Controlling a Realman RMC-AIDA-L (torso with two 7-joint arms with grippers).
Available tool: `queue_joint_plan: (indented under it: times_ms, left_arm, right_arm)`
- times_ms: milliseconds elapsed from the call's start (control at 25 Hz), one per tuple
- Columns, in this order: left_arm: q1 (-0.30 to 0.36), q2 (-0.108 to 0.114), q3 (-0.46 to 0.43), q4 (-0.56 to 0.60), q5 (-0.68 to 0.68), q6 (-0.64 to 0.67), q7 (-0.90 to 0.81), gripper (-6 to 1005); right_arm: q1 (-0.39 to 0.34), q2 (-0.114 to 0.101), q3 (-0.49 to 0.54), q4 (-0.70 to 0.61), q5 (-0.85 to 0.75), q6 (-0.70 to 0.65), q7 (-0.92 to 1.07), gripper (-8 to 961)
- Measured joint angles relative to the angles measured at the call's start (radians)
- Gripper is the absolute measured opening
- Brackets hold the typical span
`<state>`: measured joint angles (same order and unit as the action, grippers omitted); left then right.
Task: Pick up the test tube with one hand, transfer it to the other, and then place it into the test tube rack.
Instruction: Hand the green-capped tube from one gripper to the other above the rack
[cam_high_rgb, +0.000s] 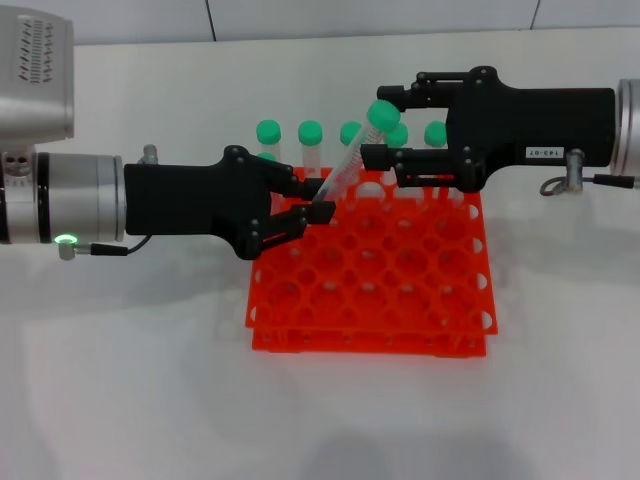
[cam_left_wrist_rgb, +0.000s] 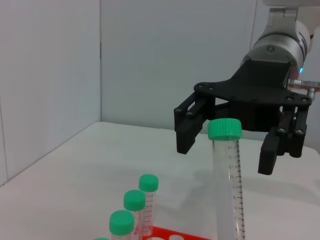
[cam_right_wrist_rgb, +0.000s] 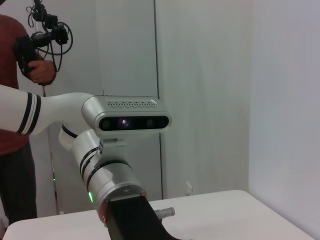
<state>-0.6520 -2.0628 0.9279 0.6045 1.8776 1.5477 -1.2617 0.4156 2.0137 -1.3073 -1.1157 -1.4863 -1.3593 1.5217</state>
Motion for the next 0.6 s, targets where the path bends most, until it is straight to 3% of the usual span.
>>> queue_joint_plan:
  times_ms: [600]
  left_arm:
    - [0.000, 0.000, 0.002, 0.001, 0.000, 0.000, -0.001, 200]
  right_arm:
    - [0.014, 0.000, -0.001, 0.002, 0.000, 0.011, 0.000, 561]
